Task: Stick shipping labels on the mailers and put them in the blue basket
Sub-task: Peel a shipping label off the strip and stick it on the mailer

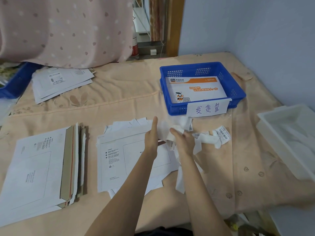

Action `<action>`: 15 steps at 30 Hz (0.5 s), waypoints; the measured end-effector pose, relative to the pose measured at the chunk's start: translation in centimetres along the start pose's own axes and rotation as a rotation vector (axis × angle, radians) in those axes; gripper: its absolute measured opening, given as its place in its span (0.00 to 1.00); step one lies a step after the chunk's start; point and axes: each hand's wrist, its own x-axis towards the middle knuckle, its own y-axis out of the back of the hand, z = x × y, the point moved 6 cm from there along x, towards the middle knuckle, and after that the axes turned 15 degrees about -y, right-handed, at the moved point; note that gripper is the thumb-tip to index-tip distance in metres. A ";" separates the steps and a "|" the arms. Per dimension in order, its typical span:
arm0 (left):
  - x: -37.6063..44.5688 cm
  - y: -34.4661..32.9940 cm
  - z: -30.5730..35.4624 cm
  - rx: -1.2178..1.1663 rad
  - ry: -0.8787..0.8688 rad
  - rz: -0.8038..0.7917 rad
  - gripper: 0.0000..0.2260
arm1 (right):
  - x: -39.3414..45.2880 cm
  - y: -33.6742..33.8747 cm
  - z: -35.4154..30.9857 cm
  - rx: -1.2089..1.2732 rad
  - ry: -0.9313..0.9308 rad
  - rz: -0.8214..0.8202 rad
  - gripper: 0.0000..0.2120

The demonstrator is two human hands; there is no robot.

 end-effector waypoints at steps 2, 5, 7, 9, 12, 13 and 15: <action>-0.1 -0.3 -0.1 -0.004 -0.083 -0.089 0.16 | 0.3 0.0 0.2 0.022 -0.005 0.033 0.07; -0.6 -0.5 -1.0 0.107 -0.148 -0.150 0.24 | 0.4 0.1 0.3 -0.016 0.016 0.083 0.11; -0.6 -0.3 -1.3 0.164 -0.171 -0.118 0.22 | 0.6 0.2 0.4 -0.017 0.030 0.082 0.08; -0.4 0.1 -1.4 0.179 -0.182 -0.070 0.16 | 0.9 0.1 0.8 0.014 0.007 0.017 0.05; 0.2 0.8 -1.7 0.233 -0.160 -0.030 0.15 | 1.3 -0.5 1.8 0.080 -0.119 -0.119 0.05; 0.3 0.9 -1.8 0.244 -0.149 -0.024 0.15 | 1.5 -0.6 2.1 0.093 -0.149 -0.145 0.05; 0.4 1.1 -2.0 0.232 -0.119 -0.018 0.13 | 1.8 -0.7 2.5 0.110 -0.182 -0.184 0.03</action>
